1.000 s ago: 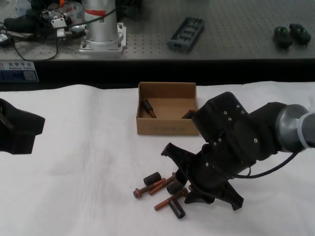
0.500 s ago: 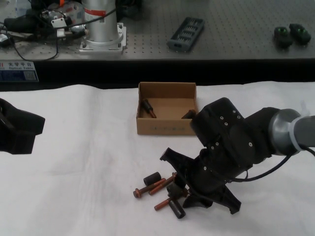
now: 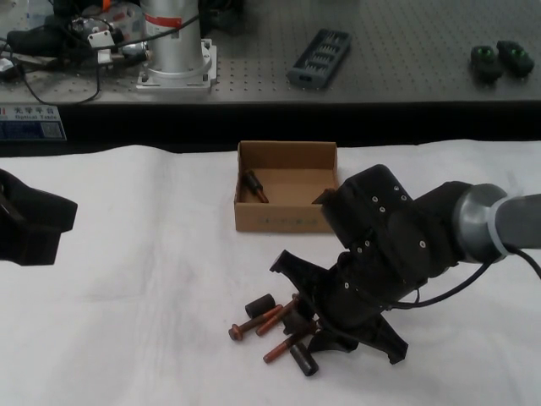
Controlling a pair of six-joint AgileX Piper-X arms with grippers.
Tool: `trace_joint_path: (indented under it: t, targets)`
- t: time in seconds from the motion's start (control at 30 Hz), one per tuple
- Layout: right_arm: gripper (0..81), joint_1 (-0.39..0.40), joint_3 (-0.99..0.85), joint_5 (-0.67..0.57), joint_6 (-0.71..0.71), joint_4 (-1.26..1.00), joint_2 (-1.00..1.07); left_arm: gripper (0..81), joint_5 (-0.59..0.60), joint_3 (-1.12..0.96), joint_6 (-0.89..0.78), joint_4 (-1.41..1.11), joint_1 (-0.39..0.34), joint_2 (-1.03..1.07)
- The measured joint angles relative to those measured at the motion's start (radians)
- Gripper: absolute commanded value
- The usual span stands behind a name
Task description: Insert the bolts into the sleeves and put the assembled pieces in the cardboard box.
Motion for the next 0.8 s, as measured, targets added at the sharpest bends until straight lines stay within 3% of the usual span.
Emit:
trace_joint_path:
  t: [0.1, 0.8]
  targets:
    - [9.4, 0.0, -0.002, -0.002, 0.0, 0.0, 0.0, 0.6, 0.0, 0.0, 0.0, 0.0, 0.0, 0.0]
    - [16.3, -0.012, -0.012, -0.052, -0.04, 0.015, 0.024, 0.6, 0.0, 0.0, 0.0, 0.0, 0.0, 0.0]
